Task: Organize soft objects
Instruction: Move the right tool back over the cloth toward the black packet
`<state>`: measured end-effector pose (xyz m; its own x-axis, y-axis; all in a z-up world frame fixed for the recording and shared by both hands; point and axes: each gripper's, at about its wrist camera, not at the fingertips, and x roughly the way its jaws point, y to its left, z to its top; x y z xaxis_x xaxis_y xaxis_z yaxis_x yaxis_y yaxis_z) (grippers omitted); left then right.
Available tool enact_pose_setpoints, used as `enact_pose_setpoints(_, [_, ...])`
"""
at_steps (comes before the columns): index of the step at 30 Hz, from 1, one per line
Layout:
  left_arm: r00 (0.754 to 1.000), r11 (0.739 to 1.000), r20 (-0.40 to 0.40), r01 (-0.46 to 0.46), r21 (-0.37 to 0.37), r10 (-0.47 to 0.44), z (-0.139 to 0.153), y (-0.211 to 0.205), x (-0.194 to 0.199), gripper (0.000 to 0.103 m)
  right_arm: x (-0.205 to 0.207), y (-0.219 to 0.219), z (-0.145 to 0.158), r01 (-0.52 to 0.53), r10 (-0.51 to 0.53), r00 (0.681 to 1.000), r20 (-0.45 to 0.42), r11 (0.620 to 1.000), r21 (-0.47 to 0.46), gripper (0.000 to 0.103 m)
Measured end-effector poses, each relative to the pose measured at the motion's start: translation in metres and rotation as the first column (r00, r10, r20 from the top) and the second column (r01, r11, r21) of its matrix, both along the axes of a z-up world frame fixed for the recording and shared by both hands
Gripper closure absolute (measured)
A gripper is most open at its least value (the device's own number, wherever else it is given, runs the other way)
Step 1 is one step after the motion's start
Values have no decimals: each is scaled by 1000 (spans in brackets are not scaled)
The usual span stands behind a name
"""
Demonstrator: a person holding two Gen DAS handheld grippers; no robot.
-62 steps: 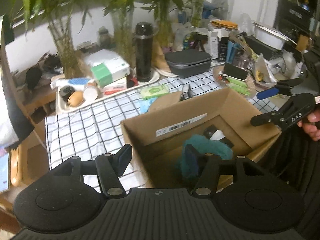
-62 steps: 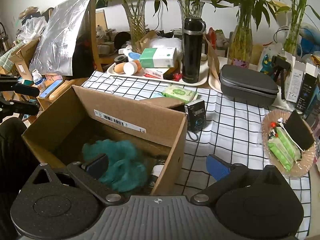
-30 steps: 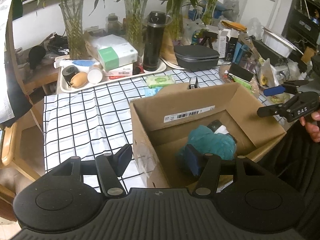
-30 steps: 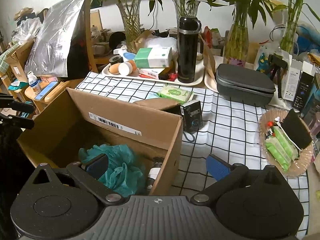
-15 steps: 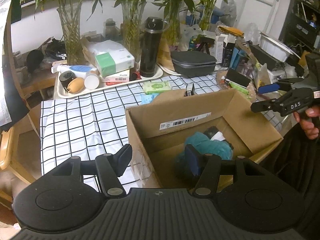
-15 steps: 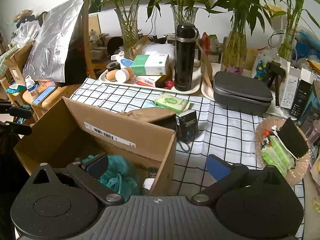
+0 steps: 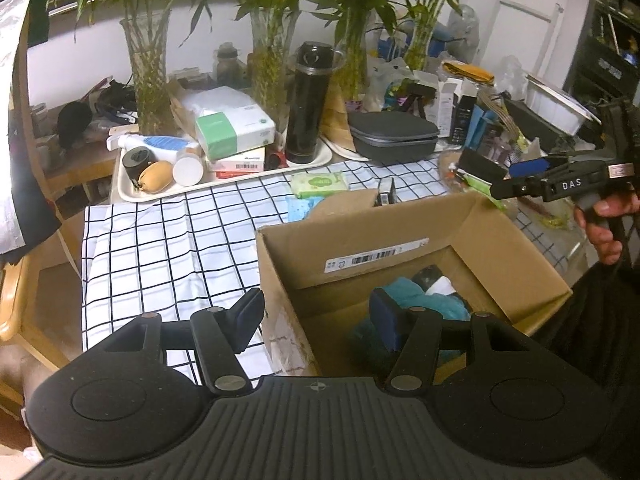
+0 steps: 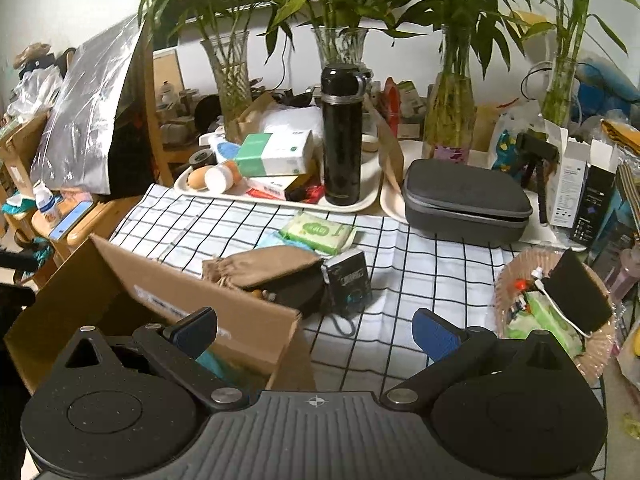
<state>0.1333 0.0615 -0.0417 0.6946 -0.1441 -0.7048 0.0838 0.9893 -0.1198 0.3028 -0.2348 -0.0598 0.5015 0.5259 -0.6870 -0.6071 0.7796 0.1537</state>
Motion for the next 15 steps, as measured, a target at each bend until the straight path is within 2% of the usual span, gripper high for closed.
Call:
enact_pose_setpoints(9, [1000, 999, 7, -23, -22, 23, -3, 7, 9, 46, 41, -9, -8, 49, -48, 999, -21, 997, 64, 0])
enact_pose_setpoints(15, [1000, 999, 9, -23, -40, 23, -5, 9, 15, 46, 66, 0, -34, 44, -43, 998, -38, 998, 45, 1])
